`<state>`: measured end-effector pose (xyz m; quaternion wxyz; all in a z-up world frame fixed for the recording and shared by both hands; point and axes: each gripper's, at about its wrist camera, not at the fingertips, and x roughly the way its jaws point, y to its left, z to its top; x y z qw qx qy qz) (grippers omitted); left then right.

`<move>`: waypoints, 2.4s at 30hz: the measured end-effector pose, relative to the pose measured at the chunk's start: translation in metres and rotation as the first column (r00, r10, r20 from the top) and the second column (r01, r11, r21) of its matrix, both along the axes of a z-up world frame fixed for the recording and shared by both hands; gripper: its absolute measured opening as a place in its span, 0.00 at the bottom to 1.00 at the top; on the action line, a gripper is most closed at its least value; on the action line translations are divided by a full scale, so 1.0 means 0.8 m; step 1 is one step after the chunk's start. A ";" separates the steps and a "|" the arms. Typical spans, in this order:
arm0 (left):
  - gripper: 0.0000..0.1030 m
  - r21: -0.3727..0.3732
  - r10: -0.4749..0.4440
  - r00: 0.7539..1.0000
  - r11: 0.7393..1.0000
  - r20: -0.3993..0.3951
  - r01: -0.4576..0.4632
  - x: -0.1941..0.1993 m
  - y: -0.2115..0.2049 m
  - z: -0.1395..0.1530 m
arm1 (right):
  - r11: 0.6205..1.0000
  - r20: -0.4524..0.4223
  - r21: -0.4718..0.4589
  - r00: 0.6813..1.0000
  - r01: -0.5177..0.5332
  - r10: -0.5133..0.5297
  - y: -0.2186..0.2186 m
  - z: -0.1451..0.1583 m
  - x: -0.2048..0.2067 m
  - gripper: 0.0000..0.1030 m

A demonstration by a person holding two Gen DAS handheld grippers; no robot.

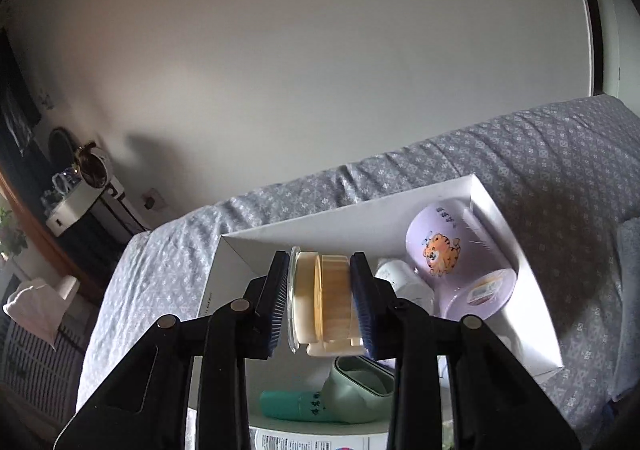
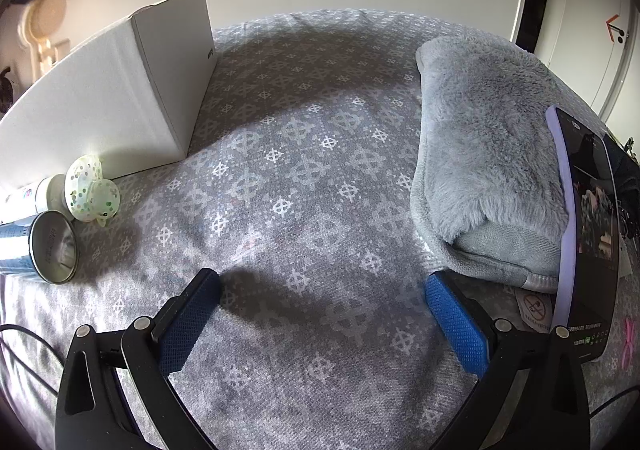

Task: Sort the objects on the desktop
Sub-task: 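Place the cream cap in the white box and open the left gripper, then grasp the blue spray can with the left gripper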

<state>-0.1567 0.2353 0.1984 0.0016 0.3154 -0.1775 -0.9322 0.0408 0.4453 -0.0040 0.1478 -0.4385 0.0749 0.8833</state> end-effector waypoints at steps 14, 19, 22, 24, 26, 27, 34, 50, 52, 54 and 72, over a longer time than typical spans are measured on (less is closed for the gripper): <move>0.83 0.037 -0.124 0.991 0.992 0.054 0.122 0.045 0.030 -0.017 | 1.000 0.000 0.000 1.000 0.000 0.000 0.000 0.000 0.000 1.00; 0.83 0.072 -0.091 0.994 0.994 0.061 0.087 0.087 0.033 -0.017 | 1.000 0.000 0.000 1.000 0.001 -0.001 0.000 0.000 0.000 1.00; 0.83 0.104 -0.058 0.997 0.993 0.050 0.053 0.124 0.031 -0.019 | 1.000 0.000 0.000 1.000 0.001 -0.001 -0.001 0.000 0.000 1.00; 0.84 0.120 -0.029 0.998 0.992 0.047 0.023 0.149 0.029 -0.025 | 1.000 0.000 0.000 1.000 0.001 -0.001 -0.001 0.000 0.000 1.00; 0.85 0.151 0.012 0.998 0.988 0.055 -0.021 0.172 0.026 -0.036 | 1.000 0.000 0.000 1.000 0.001 -0.001 -0.001 0.000 0.000 1.00; 0.85 0.166 0.038 0.997 0.985 0.065 -0.048 0.182 0.023 -0.042 | 1.000 0.000 0.000 1.000 0.001 -0.001 -0.001 0.000 0.000 1.00; 0.85 0.181 0.212 0.965 0.954 0.154 -0.239 0.233 0.016 -0.104 | 1.000 0.000 0.000 1.000 0.001 -0.001 -0.001 0.000 0.000 1.00; 0.85 0.439 0.387 0.857 0.740 0.341 -0.509 0.170 -0.084 -0.141 | 1.000 -0.003 -0.002 1.000 0.001 -0.001 -0.001 0.002 0.001 1.00; 0.85 0.435 0.389 0.836 0.722 0.388 -0.537 0.152 -0.094 -0.150 | 1.000 -0.003 -0.001 1.000 0.001 -0.001 -0.002 0.002 0.001 1.00; 0.85 0.452 0.380 0.826 0.702 0.416 -0.550 0.142 -0.102 -0.153 | 1.000 -0.003 -0.002 1.000 0.001 -0.001 -0.002 0.002 0.001 1.00; 0.93 0.521 0.378 0.733 0.525 0.566 -0.673 0.126 -0.157 -0.181 | 1.000 -0.003 -0.001 1.000 0.002 -0.002 -0.002 0.002 0.001 1.00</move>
